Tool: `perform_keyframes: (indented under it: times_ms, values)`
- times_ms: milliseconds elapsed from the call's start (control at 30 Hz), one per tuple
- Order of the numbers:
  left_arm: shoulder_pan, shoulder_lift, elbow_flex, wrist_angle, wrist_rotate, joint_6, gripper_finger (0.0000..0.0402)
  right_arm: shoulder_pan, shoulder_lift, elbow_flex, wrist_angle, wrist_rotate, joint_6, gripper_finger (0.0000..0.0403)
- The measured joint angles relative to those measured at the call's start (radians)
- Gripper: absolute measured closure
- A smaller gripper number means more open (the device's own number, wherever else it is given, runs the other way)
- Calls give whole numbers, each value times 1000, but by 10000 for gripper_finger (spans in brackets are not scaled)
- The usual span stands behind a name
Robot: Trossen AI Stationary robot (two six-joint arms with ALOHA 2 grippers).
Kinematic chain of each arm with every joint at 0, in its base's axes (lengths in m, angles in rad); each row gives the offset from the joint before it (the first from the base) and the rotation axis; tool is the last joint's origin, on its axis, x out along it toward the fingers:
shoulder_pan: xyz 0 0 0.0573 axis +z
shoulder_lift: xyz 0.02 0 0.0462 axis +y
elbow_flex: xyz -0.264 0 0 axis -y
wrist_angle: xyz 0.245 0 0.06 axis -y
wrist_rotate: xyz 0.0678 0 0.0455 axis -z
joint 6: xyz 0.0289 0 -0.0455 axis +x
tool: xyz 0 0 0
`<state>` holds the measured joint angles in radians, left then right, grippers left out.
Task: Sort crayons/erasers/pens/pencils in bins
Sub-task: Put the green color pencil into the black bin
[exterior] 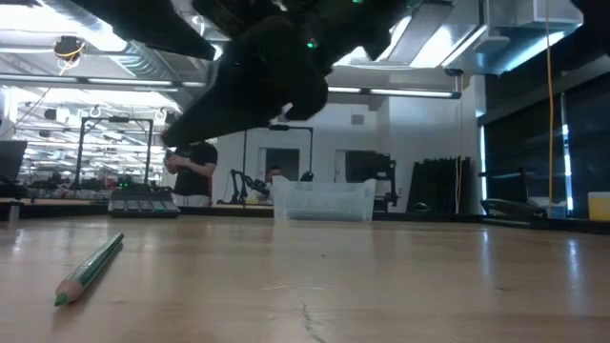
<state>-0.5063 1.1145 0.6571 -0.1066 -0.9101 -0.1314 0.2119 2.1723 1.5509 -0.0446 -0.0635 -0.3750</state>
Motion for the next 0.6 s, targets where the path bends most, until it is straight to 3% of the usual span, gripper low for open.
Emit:
perform_keyframes:
  times_ms: [100,200,400,600]
  values:
    - [-26,0,0,-1,-43,-8,245,5,67,88,-45,-72,-132,287]
    - [-54,0,0,-30,-50,-46,245,9,134,200,-212,-86,-279,287]
    - [-99,0,-2,-111,-60,-144,245,13,245,435,-538,39,-669,287]
    - [-135,0,-2,-172,-156,-234,245,20,309,596,-585,71,-883,287]
